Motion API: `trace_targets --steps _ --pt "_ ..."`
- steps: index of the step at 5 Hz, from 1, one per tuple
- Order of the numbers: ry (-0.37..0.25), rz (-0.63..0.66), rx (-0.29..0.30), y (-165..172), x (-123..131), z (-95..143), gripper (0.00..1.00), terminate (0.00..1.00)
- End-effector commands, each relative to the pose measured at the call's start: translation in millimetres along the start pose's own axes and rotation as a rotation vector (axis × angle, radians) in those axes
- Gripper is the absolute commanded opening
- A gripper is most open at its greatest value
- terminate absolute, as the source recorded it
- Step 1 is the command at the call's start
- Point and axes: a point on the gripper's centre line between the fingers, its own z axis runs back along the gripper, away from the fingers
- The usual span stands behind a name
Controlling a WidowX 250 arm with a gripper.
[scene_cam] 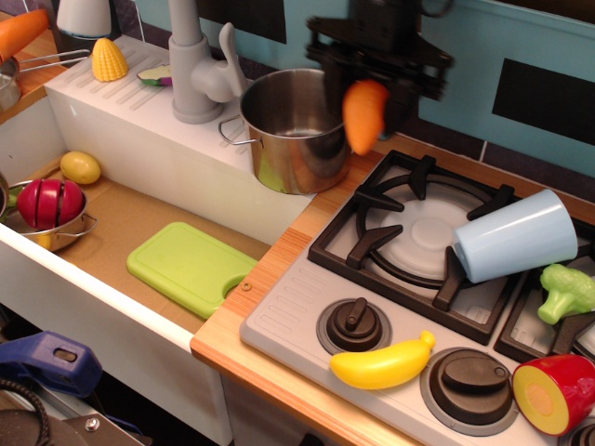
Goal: Put carrot in pot or pan
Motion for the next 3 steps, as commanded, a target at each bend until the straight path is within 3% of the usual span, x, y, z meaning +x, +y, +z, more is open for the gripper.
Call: trace_targets --steps 1,2,3 --pt "-0.115 -0.093 0.062 35.7 24.5 34.0 0.0 0.0" --pt "-0.131 -0.132 0.078 46.5 34.9 35.1 0.0 0.0" --pt "-0.161 -0.19 0.062 54.9 39.1 31.5 1.0 1.0"
